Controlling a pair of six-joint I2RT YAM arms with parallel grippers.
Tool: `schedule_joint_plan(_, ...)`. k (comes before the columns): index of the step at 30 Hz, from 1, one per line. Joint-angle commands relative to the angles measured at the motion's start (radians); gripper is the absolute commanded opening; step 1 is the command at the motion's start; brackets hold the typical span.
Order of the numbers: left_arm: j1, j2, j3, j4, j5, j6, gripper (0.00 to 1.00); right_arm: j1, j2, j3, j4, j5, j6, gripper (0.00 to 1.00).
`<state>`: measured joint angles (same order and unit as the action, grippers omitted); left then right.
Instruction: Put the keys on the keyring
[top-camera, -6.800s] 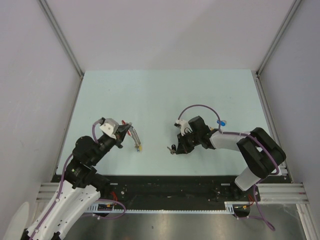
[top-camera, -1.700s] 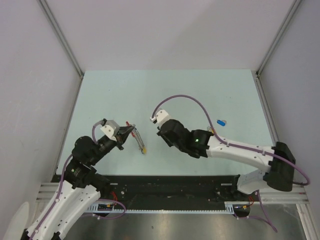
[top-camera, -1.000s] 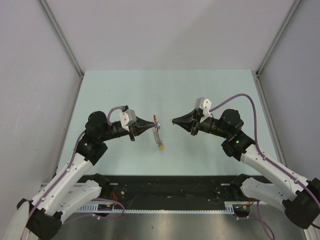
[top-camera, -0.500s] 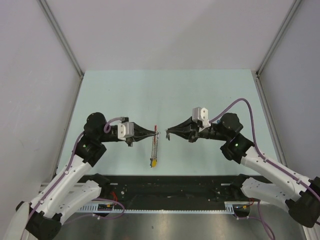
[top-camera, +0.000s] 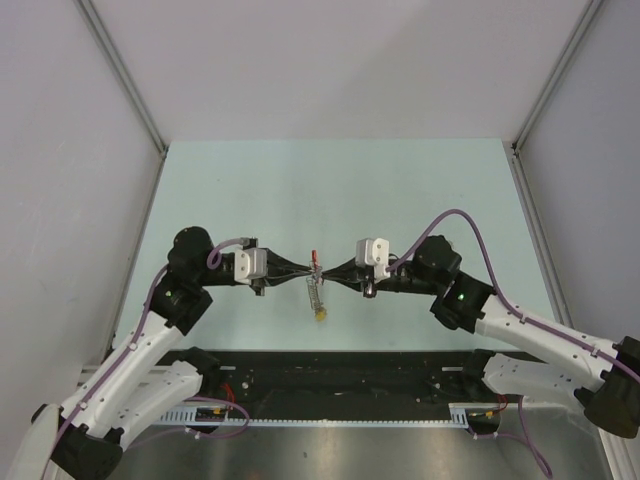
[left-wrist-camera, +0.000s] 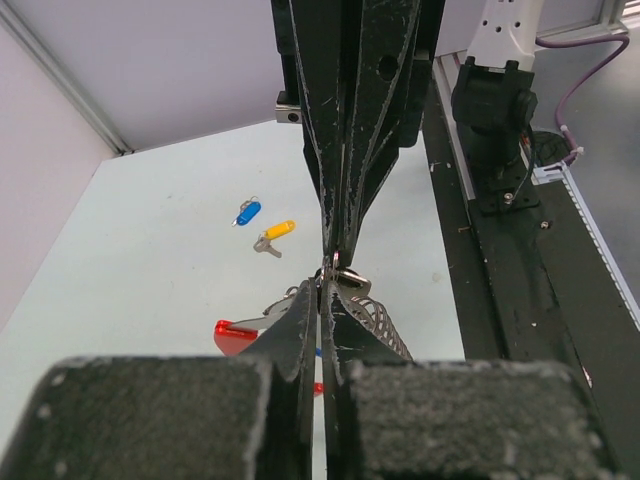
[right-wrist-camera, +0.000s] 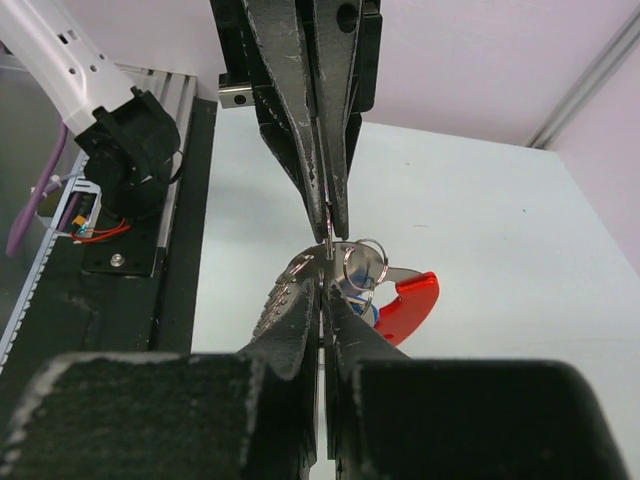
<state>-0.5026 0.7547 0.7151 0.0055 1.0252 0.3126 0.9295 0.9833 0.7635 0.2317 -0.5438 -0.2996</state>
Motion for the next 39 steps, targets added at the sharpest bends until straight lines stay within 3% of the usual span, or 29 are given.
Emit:
schedule_joint_plan(1,0.004,-0.003,0.006,0.036,0.036,-0.010,0.00,0.031,-0.023,0.048,-0.005,0.093,-0.056,0.00)
schedule_joint_plan(39,-0.007,0.011,0.010,0.034,0.055,-0.020,0.00,0.072,-0.058,0.048,0.009,0.142,-0.045,0.00)
